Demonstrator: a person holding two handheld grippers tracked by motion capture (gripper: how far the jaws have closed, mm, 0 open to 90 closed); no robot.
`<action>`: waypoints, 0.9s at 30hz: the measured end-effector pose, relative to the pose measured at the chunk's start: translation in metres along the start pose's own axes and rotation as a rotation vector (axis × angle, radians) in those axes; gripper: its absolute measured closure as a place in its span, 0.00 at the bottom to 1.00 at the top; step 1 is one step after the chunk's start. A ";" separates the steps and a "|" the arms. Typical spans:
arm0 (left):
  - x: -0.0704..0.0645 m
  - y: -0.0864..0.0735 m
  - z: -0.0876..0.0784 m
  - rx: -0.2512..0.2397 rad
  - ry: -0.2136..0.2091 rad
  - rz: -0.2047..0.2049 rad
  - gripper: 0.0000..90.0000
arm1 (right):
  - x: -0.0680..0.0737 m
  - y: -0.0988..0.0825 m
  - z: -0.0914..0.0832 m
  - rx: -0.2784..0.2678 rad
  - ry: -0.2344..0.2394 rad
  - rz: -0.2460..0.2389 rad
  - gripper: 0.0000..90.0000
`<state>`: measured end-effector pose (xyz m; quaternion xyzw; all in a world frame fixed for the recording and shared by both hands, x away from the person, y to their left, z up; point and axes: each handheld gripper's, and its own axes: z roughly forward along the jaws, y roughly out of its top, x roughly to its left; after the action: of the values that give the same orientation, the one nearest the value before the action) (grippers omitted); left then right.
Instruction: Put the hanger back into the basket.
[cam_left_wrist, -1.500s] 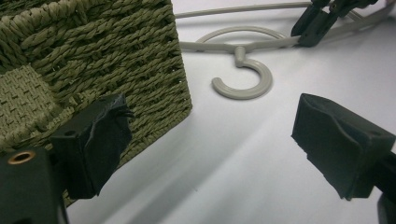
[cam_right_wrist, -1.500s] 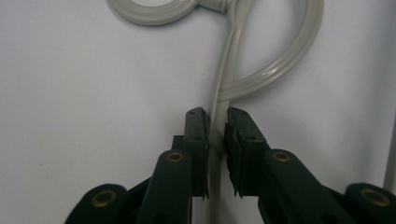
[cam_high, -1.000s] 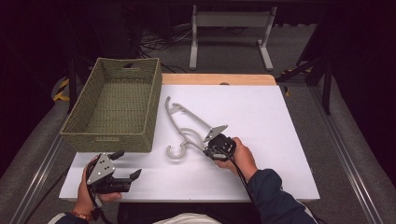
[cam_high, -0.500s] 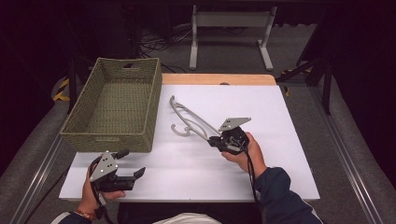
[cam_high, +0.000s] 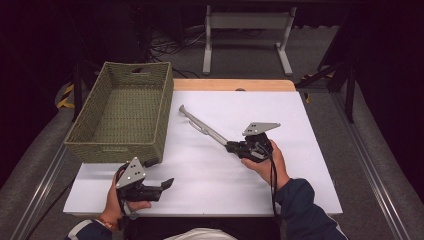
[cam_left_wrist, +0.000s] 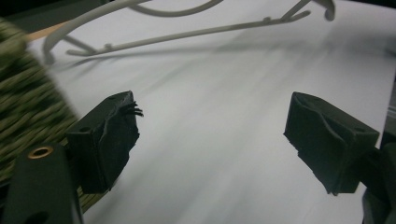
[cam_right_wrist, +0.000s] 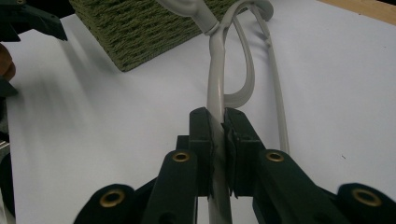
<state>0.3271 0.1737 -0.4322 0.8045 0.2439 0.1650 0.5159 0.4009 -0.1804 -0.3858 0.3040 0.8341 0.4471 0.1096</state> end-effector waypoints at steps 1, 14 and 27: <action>-0.002 0.005 0.008 0.002 -0.013 0.000 0.21 | 0.000 0.000 0.000 0.003 0.004 0.001 0.92; -0.005 0.008 0.018 0.007 -0.032 0.012 0.20 | 0.006 -0.013 0.024 0.141 0.004 -0.058 0.91; 0.002 0.015 0.059 0.031 -0.097 -0.110 0.28 | 0.011 -0.009 0.018 0.084 0.018 -0.060 0.92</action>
<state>0.3625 0.1253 -0.4433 0.8049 0.2650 0.0937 0.5226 0.3969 -0.1654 -0.4028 0.2792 0.8617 0.4112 0.1024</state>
